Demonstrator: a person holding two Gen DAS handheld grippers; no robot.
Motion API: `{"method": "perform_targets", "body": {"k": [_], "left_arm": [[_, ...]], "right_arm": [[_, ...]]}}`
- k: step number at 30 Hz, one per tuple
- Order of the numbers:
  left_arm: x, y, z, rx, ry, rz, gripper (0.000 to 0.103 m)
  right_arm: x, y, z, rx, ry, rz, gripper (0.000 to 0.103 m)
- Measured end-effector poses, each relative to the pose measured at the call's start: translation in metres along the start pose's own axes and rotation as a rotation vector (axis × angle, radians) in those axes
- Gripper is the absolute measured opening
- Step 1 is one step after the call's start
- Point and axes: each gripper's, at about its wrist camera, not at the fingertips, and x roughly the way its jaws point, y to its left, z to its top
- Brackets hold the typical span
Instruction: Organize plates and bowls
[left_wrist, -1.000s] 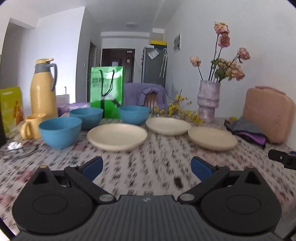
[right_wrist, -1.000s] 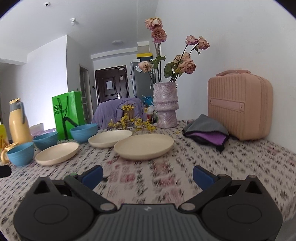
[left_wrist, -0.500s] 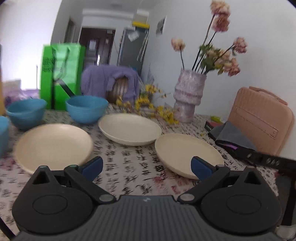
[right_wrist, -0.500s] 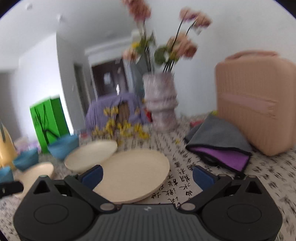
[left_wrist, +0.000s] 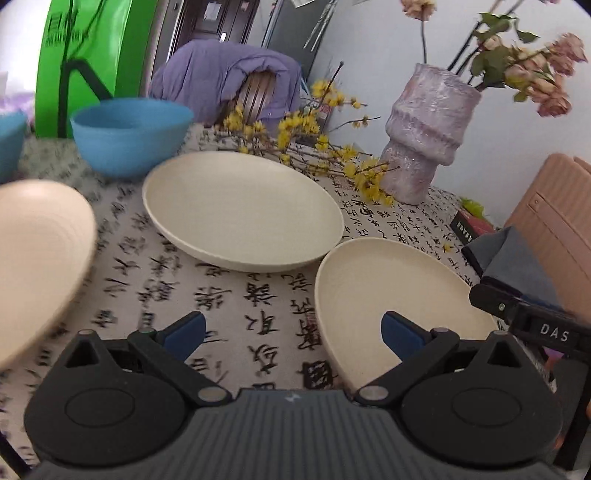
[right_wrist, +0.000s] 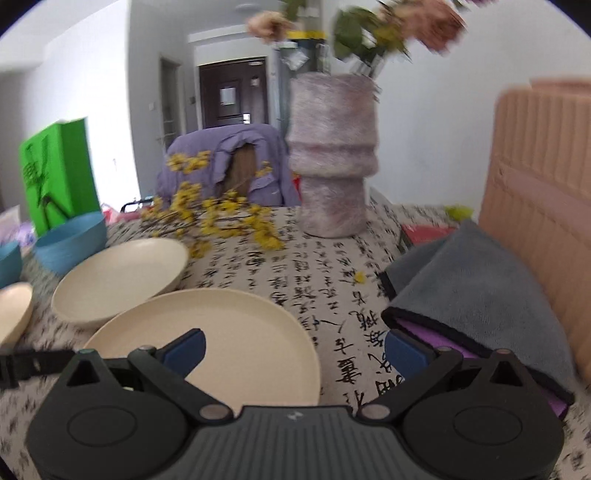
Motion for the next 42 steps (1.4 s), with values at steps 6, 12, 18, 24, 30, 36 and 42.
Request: {"method": "perform_targets", "body": {"k": [6, 12, 18, 24, 30, 36, 42], "left_arm": [[0.01, 0.002, -0.01, -0.015, -0.058, -0.075, 0.079], [0.015, 0.0, -0.009, -0.016, -0.054, -0.031, 0.029], [0.018, -0.012, -0.013, 0.049, -0.048, -0.048, 0.011], [0.015, -0.017, -0.015, 0.073, -0.051, -0.024, 0.011], [-0.012, -0.02, -0.029, 0.064, 0.015, -0.021, 0.011], [-0.052, -0.024, -0.061, 0.091, 0.01, -0.022, 0.009], [-0.1, -0.02, -0.1, 0.047, 0.002, -0.065, 0.009]], "right_arm": [[0.022, -0.02, -0.01, 0.068, 0.083, 0.038, 0.043], [0.022, -0.017, -0.017, 0.041, 0.072, 0.068, 0.017], [0.024, -0.029, -0.018, 0.125, 0.067, 0.115, 0.013], [0.023, -0.023, -0.017, 0.101, 0.072, 0.091, 0.013], [-0.014, -0.008, -0.021, 0.036, 0.103, 0.024, 0.011], [-0.059, -0.006, -0.047, 0.003, 0.109, 0.016, 0.01], [-0.111, -0.003, -0.085, 0.02, 0.106, 0.016, 0.01]]}}
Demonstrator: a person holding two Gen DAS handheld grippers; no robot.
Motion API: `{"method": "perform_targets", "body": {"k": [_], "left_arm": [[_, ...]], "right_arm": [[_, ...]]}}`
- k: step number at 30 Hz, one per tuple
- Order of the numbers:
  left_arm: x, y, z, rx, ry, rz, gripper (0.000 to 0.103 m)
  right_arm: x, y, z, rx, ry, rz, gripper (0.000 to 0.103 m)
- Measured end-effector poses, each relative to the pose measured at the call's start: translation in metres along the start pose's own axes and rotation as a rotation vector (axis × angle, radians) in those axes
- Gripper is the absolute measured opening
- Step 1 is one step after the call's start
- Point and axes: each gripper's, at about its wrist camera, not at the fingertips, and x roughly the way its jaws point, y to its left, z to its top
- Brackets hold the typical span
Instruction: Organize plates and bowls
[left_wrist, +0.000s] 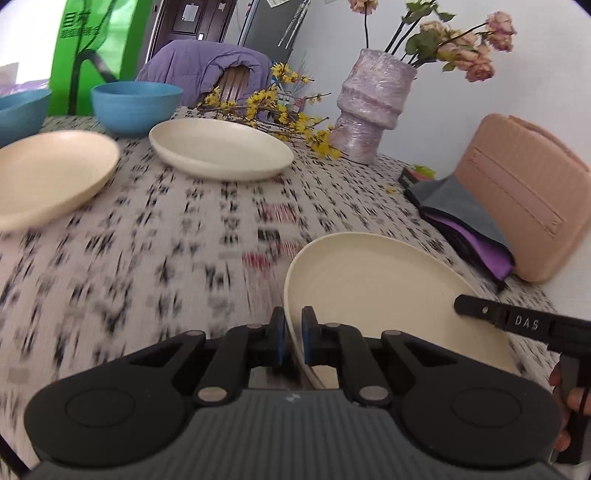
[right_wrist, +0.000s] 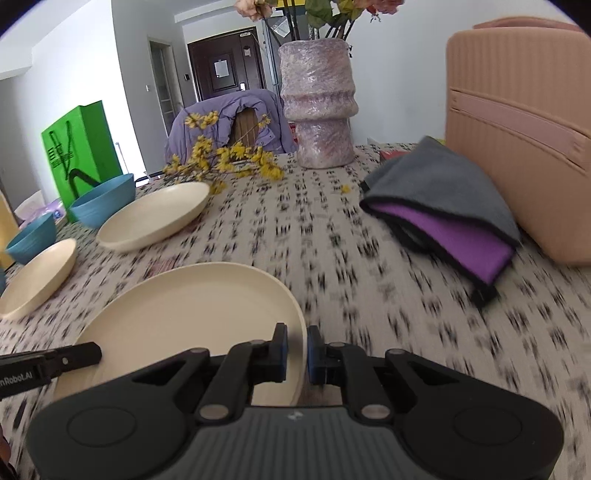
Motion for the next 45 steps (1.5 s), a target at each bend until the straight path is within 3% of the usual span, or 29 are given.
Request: {"method": "perform_targets", "body": {"k": [9, 22, 32, 45], "left_arm": [[-0.067, -0.003, -0.045, 0.015, -0.032, -0.031, 0.009], [-0.108, 0.026, -0.061, -0.001, -0.064, -0.016, 0.009], [-0.144, 0.106, -0.056, -0.064, -0.095, 0.068, 0.009], [-0.203, 0.249, -0.045, -0.153, -0.118, 0.26, 0.01]], "right_arm": [[-0.067, 0.013, -0.06, 0.03, -0.019, -0.008, 0.011], [-0.09, 0.054, -0.076, -0.001, -0.031, -0.001, 0.011], [-0.067, 0.14, -0.075, -0.074, -0.008, 0.085, 0.011], [-0.026, 0.304, -0.079, -0.251, 0.045, 0.235, 0.011]]}}
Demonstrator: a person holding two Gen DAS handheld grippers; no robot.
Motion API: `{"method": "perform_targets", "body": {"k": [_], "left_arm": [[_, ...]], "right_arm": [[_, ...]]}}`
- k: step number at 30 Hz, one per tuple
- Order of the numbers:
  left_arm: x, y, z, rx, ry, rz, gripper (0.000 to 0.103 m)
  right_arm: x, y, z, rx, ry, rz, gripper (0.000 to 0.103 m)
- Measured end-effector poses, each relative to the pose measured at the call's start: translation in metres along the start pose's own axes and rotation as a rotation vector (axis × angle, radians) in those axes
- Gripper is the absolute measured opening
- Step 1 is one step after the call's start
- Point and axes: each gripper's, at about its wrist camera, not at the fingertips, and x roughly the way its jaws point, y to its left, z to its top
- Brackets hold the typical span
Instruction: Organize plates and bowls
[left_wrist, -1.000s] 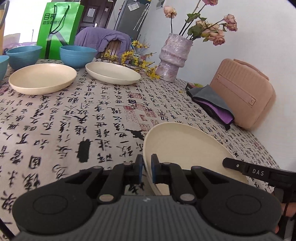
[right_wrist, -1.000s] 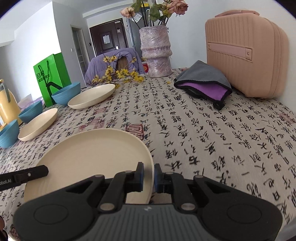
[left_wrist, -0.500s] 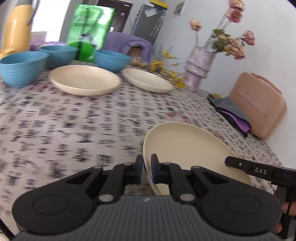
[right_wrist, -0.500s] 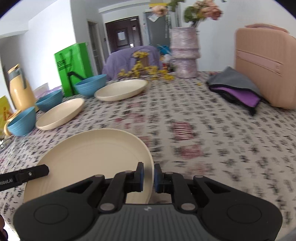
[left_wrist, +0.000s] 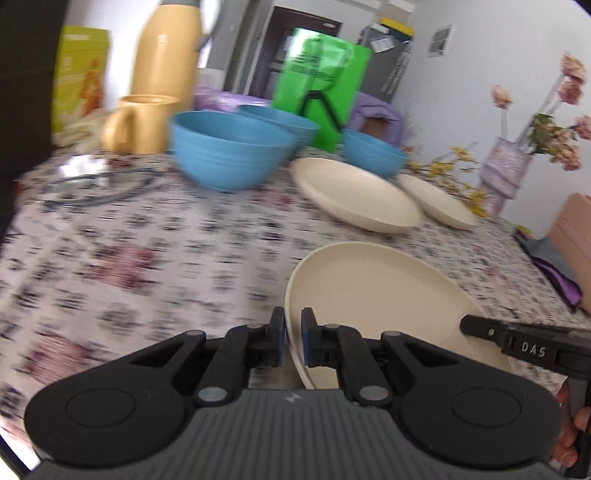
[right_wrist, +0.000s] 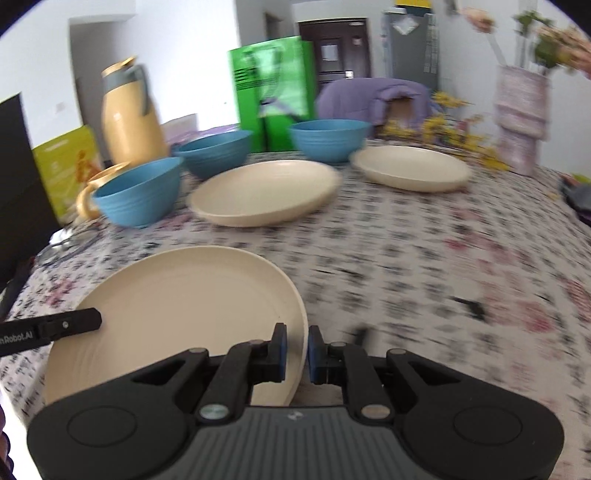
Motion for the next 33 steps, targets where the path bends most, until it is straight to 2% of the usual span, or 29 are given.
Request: {"method": "perform_targets", "body": {"k": [7, 14, 19, 27, 29, 30, 33], "left_arm": [[-0.011, 0.062, 0.014, -0.022, -0.006, 0.046, 0.01], [-0.022, 0.094, 0.018, -0.003, -0.01, 0.063, 0.009], [-0.025, 0.102, 0.018, 0.001, -0.011, 0.06, 0.01], [-0.034, 0.094, 0.021, 0.024, -0.033, 0.081, 0.012], [-0.04, 0.089, 0.023, 0.044, -0.052, 0.095, 0.017], [-0.043, 0.085, 0.023, 0.058, -0.065, 0.101, 0.019], [-0.059, 0.069, 0.021, 0.104, -0.123, 0.069, 0.044]], "right_arm": [[0.023, 0.06, 0.012, -0.049, 0.009, 0.051, 0.011], [0.033, 0.097, 0.017, -0.072, 0.013, 0.071, 0.011], [0.034, 0.107, 0.016, -0.078, 0.011, 0.066, 0.011], [0.026, 0.101, 0.014, -0.05, -0.022, 0.042, 0.014], [0.018, 0.093, 0.013, -0.035, -0.039, 0.036, 0.028], [0.013, 0.09, 0.013, -0.033, -0.048, 0.031, 0.031], [-0.007, 0.08, 0.012, -0.043, -0.086, 0.006, 0.038]]}}
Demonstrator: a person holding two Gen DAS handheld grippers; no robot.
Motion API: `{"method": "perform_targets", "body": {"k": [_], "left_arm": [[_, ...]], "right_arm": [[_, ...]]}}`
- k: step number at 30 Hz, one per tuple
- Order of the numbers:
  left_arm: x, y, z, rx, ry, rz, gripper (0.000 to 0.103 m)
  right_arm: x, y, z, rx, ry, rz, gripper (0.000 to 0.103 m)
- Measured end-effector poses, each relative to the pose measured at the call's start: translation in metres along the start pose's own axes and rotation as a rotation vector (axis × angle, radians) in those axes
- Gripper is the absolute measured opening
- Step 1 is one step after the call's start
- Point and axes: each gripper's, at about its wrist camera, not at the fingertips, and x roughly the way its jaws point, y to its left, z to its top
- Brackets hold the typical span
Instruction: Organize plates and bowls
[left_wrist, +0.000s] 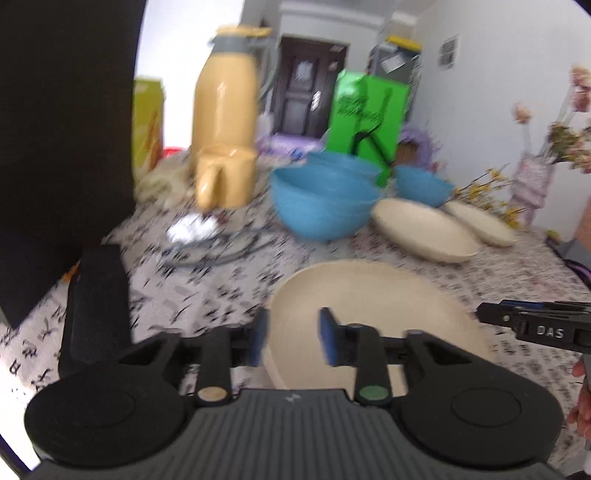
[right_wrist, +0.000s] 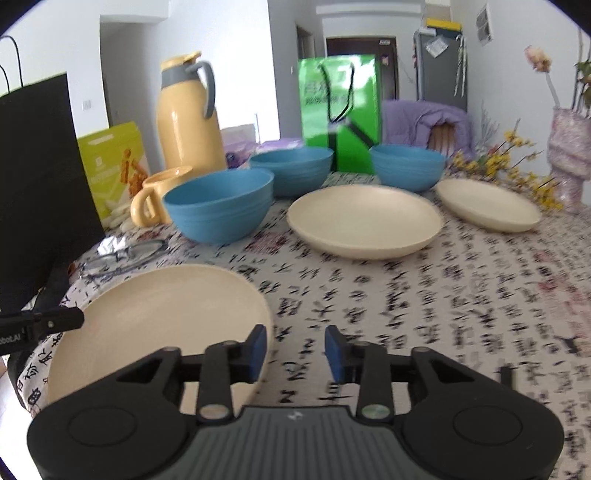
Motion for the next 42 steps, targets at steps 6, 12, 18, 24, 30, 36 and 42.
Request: {"method": "perform_targets", "body": {"k": [6, 12, 18, 24, 30, 36, 42], "left_arm": [[-0.05, -0.044, -0.011, 0.097, -0.134, -0.067, 0.09], [-0.111, -0.078, -0.045, 0.111, -0.285, -0.085, 0.103], [-0.155, -0.096, -0.087, 0.098, -0.314, -0.076, 0.103], [-0.181, -0.107, -0.12, 0.16, -0.298, -0.041, 0.103], [-0.183, -0.106, -0.123, 0.18, -0.311, -0.021, 0.103], [-0.177, -0.1, -0.115, 0.14, -0.307, -0.013, 0.103], [-0.167, -0.102, -0.107, 0.147, -0.309, -0.017, 0.103]], "right_arm": [[-0.07, -0.028, -0.012, -0.025, -0.113, -0.076, 0.061], [-0.161, -0.045, -0.052, -0.09, -0.267, -0.168, 0.092], [-0.234, -0.046, -0.12, -0.06, -0.34, -0.19, 0.103], [-0.268, -0.041, -0.175, -0.028, -0.387, -0.204, 0.103], [-0.264, -0.044, -0.177, 0.041, -0.395, -0.215, 0.103], [-0.262, -0.044, -0.177, 0.037, -0.408, -0.221, 0.103], [-0.256, -0.05, -0.17, 0.051, -0.409, -0.238, 0.103]]}}
